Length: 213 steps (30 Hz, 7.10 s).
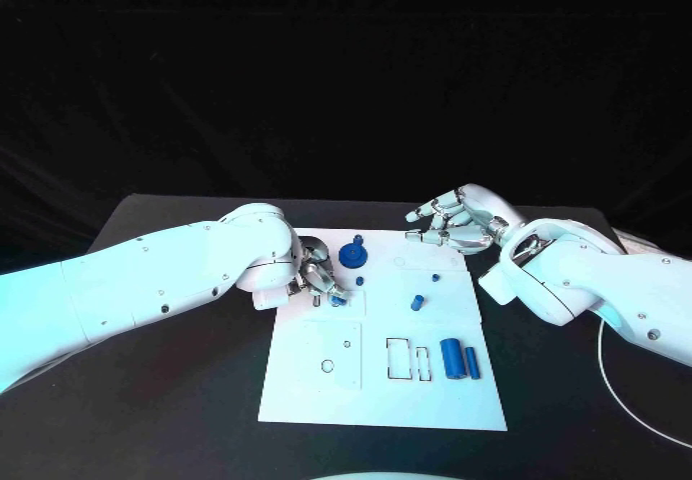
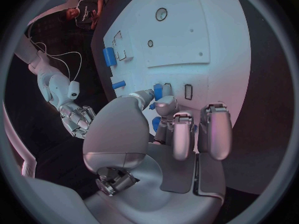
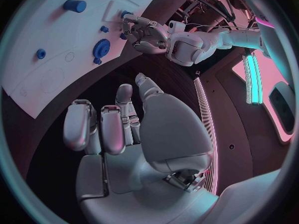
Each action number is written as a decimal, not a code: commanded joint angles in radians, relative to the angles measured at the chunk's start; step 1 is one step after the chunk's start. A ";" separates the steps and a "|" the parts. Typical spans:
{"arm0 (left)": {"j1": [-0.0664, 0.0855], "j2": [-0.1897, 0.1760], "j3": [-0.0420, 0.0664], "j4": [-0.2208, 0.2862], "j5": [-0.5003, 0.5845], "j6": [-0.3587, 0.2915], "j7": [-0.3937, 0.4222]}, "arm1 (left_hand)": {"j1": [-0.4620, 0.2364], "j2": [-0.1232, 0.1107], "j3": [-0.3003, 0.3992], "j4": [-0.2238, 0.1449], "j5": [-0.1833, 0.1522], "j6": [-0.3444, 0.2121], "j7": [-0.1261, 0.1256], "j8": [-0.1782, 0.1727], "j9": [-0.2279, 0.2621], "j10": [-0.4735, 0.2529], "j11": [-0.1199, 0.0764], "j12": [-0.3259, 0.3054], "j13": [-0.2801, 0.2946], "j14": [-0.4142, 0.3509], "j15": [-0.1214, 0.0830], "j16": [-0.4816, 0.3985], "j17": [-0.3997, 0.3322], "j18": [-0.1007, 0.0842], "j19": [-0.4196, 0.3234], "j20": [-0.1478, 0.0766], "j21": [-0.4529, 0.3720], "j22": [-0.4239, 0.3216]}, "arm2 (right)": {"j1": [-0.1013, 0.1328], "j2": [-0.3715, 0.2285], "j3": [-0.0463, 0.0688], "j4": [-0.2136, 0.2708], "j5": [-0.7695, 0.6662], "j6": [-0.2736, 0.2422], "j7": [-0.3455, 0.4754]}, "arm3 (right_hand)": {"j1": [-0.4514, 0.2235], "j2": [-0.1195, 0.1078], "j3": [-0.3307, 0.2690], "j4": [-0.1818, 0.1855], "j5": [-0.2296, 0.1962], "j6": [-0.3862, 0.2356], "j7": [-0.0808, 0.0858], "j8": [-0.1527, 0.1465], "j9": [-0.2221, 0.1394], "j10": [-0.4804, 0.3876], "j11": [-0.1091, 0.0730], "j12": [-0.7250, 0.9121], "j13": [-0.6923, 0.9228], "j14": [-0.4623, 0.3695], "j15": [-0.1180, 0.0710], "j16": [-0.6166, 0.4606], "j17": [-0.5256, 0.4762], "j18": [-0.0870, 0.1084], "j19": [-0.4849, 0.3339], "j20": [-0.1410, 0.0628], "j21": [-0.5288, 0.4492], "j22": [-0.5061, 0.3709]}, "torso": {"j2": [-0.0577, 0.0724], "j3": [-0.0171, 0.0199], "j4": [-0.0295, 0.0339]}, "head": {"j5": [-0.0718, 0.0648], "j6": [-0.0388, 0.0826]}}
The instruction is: Assemble the parts on the task board
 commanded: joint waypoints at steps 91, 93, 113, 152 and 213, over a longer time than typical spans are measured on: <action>-0.010 0.062 -0.021 -0.053 -0.162 0.112 -0.001 | -0.295 0.021 0.005 -0.079 -0.003 0.115 -0.038 -0.004 -0.013 0.068 -0.024 0.008 -0.005 0.105 -0.014 0.003 0.263 -0.008 0.062 -0.013 0.003 0.143 | -0.003 0.007 -0.001 -0.004 0.011 0.047 0.009 | -0.013 -0.001 -0.015 0.010 0.007 0.009 0.000 0.005 0.000 0.006 -0.001 0.004 -0.006 0.040 -0.001 -0.008 -0.003 0.020 -0.006 0.000 -0.008 -0.007 | 0.001 0.0026 0.0026 | 0.012 -0.013; -0.010 0.062 -0.021 -0.054 -0.162 0.113 -0.001 | -0.297 0.023 -0.011 -0.076 -0.002 0.118 -0.039 -0.006 -0.016 0.069 -0.025 0.010 -0.003 0.105 -0.015 0.003 0.263 -0.008 0.063 -0.013 0.004 0.145 | -0.003 0.007 -0.001 -0.004 0.012 0.047 0.010 | -0.013 -0.001 -0.015 0.010 0.007 0.009 0.000 0.005 0.000 0.006 -0.001 0.004 -0.006 0.040 -0.001 -0.008 -0.003 0.020 -0.006 0.000 -0.008 -0.007 | 0.001 0.0029 0.0029 | 0.011 -0.013; -0.011 0.052 -0.019 -0.050 -0.162 0.115 0.001 | -0.318 0.014 -0.232 -0.017 -0.027 0.143 -0.045 -0.023 -0.039 0.080 -0.030 0.009 0.001 0.105 -0.019 0.003 0.263 -0.011 0.067 -0.017 0.013 0.159 | -0.003 0.006 -0.001 -0.005 0.021 0.043 0.017 | -0.035 0.000 -0.037 0.028 -0.003 0.008 -0.001 0.005 -0.001 0.005 0.000 0.008 -0.009 0.041 -0.001 -0.011 -0.004 0.021 -0.007 0.000 -0.011 -0.010 | 0.000 0.0023 0.0027 | 0.011 -0.016; 0.078 -0.006 0.057 -0.132 -0.104 0.058 0.023 | -0.196 0.060 -0.506 0.038 -0.119 0.051 -0.003 -0.081 -0.096 -0.031 0.006 -0.146 -0.171 0.105 0.008 0.003 0.263 0.011 0.037 0.005 -0.079 0.080 | -0.003 0.023 -0.003 -0.029 0.024 0.049 0.015 | -0.057 0.011 -0.078 0.057 0.006 0.007 -0.002 0.005 -0.001 -0.006 0.000 0.001 -0.026 0.040 -0.001 -0.017 -0.009 0.022 -0.010 0.000 -0.017 -0.019 | 0.001 0.0052 0.0066 | 0.013 -0.001; 0.066 0.146 0.008 -0.357 -0.125 0.174 0.025 | 0.045 0.192 -0.455 -0.035 -0.114 0.071 -0.014 -0.075 -0.145 -0.031 -0.004 -0.127 -0.183 0.105 0.001 0.003 0.263 0.008 0.043 0.001 -0.071 0.099 | -0.005 0.033 -0.003 -0.033 0.024 0.061 0.015 | -0.039 0.026 -0.079 0.054 0.013 0.007 -0.002 0.006 -0.001 -0.008 -0.001 0.003 -0.028 0.041 -0.001 -0.016 -0.007 0.022 -0.009 -0.001 -0.017 -0.019 | 0.000 0.0053 0.0072 | 0.019 -0.014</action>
